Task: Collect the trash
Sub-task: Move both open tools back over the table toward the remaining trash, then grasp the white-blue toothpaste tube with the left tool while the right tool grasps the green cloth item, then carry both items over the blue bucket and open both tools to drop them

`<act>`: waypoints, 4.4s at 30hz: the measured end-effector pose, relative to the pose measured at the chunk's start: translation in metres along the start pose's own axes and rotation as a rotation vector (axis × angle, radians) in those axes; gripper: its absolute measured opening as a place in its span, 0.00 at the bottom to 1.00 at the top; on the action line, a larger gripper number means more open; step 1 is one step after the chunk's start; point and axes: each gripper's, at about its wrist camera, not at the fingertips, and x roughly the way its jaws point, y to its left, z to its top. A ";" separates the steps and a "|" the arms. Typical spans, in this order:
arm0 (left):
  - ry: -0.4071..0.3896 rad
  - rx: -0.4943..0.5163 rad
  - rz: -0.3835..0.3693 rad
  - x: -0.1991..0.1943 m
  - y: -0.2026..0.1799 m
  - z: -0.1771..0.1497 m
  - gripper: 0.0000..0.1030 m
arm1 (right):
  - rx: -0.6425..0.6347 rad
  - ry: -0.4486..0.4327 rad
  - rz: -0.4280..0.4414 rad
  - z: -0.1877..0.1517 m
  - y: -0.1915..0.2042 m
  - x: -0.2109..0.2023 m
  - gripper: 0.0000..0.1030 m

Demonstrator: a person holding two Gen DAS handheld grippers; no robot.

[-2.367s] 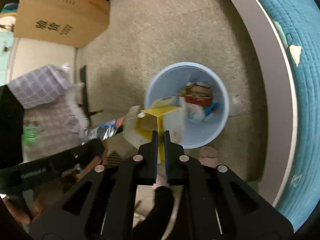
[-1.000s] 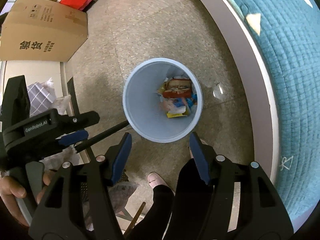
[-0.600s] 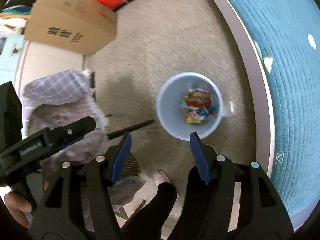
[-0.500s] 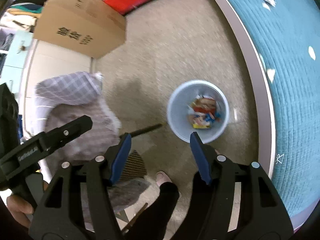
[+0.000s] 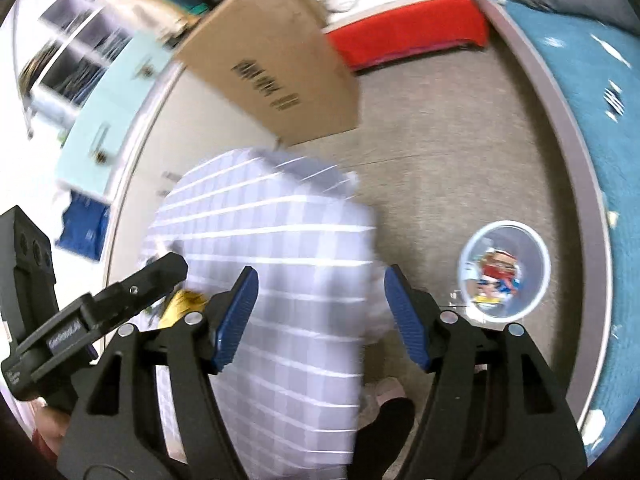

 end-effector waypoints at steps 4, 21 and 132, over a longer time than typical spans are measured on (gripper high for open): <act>-0.029 -0.095 0.087 -0.034 0.080 -0.013 0.72 | -0.080 0.036 0.040 -0.016 0.065 0.025 0.63; 0.100 -0.237 0.285 -0.007 0.255 -0.058 0.51 | -0.331 0.121 0.034 -0.048 0.201 0.091 0.63; 0.481 0.091 -0.011 0.263 -0.190 -0.029 0.68 | 0.222 0.246 -0.177 0.046 -0.270 0.030 0.59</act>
